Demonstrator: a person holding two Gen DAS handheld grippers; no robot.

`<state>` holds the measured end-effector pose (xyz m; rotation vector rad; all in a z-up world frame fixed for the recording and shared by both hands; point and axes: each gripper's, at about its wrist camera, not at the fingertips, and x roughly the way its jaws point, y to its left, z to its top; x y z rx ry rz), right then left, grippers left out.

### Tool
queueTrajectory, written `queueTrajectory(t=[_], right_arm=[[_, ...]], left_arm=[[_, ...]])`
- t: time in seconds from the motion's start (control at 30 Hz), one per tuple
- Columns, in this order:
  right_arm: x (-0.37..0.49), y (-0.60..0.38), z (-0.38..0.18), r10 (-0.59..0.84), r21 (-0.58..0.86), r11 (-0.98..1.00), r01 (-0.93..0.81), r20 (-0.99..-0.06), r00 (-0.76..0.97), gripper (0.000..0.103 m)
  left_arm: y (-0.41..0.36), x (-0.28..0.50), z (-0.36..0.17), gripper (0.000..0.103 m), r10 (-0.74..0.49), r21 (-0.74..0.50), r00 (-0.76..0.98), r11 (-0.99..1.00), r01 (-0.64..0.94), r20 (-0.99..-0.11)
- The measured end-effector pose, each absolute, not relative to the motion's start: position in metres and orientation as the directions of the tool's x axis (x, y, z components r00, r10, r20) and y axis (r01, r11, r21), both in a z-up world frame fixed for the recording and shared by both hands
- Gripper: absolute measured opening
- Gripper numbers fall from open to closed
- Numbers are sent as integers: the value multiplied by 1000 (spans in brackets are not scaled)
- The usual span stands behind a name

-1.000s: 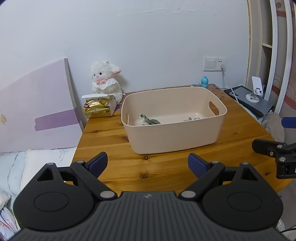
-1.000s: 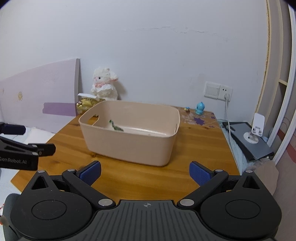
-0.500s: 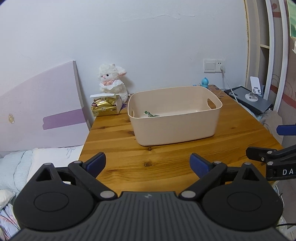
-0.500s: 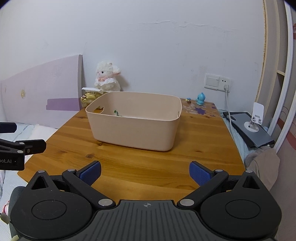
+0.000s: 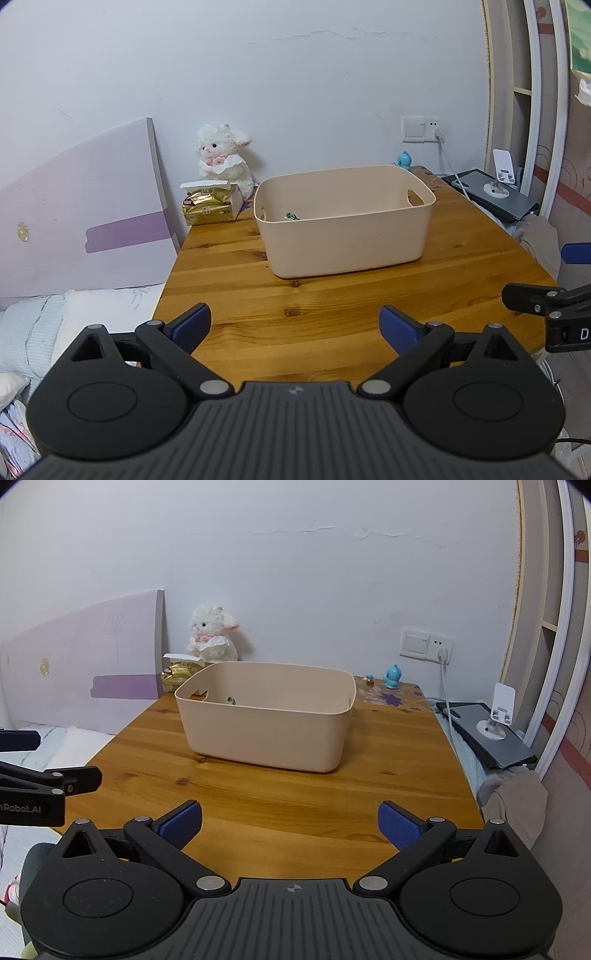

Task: Organize objects

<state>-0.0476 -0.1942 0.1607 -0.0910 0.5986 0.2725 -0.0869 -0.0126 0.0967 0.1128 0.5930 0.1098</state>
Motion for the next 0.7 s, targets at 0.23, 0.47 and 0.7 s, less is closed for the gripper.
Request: queueTrajectory(t=[0.23,0.47,0.7], right_arm=[[-52,-198,164,217,-6,964,-266,-564,797,103],[-52,-199,164,215,-3,965,-263,-565,797,103],[-46,-199,161,214,7,966,-257,-574,790,103]], left_arm=[[-14,-90,95,98,130,137,824,988,-65,-551],[-15,-91,95,98,129,141,828,988,-61,-546],[-16,-89,95,99,124,150,826,988,-48,-550]])
